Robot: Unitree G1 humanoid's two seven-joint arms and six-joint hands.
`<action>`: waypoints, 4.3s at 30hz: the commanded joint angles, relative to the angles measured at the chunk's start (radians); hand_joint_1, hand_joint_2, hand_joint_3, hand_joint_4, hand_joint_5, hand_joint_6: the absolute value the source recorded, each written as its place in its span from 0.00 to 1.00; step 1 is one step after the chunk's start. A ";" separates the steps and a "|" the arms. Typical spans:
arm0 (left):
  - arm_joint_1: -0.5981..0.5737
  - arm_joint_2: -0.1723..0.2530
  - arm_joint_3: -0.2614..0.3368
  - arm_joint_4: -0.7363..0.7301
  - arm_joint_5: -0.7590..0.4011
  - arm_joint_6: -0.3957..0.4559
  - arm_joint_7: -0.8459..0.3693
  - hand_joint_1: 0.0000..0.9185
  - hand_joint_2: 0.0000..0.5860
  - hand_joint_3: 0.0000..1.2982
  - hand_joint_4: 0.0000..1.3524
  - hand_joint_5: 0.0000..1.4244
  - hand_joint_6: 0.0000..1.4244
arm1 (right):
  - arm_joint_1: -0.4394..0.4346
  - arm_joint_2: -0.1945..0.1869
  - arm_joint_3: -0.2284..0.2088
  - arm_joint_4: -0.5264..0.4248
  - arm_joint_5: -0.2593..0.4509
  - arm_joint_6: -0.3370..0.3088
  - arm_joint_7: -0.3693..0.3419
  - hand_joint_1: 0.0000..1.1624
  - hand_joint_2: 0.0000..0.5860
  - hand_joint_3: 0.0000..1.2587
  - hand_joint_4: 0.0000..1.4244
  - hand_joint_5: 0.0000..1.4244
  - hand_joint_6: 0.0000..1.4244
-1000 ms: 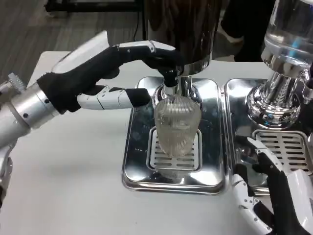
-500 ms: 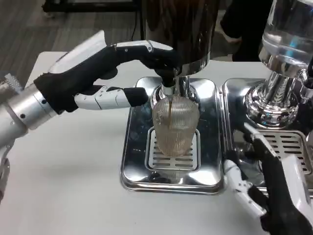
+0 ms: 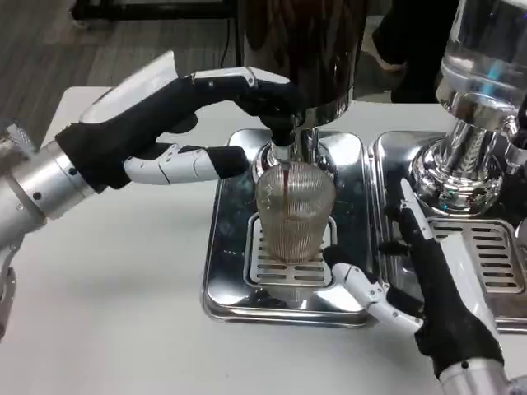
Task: Grasp the cup under the faucet to collect the drink, then remove the cup.
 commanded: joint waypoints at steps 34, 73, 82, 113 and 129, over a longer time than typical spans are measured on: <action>0.027 0.006 -0.004 -0.008 0.005 0.020 -0.022 0.00 0.15 0.25 0.25 0.27 0.24 | -0.321 0.052 0.001 0.434 0.149 -0.148 0.027 0.41 0.33 0.00 0.00 0.00 0.00; 0.037 0.010 -0.001 -0.020 -0.003 0.046 -0.024 0.00 0.17 0.28 0.27 0.28 0.22 | -0.454 0.051 0.035 0.575 0.094 -0.106 0.012 0.59 0.27 0.00 0.00 0.00 0.01; 0.041 0.013 -0.001 -0.024 -0.004 0.049 -0.025 0.00 0.18 0.28 0.27 0.28 0.22 | -0.436 0.069 0.039 0.557 0.071 -0.089 -0.053 0.59 0.27 0.00 0.00 0.02 0.07; 0.142 0.019 0.159 -0.097 -0.049 0.075 0.087 0.00 0.15 0.25 0.25 0.28 0.25 | -0.439 0.093 0.080 0.538 0.000 -0.006 -0.122 0.57 0.28 0.09 0.10 0.20 0.20; 0.195 0.027 0.172 -0.106 -0.023 0.107 0.104 0.00 0.16 0.25 0.26 0.28 0.25 | -0.401 0.105 0.103 0.500 -0.079 0.000 -0.260 0.59 0.31 0.21 0.21 0.30 0.32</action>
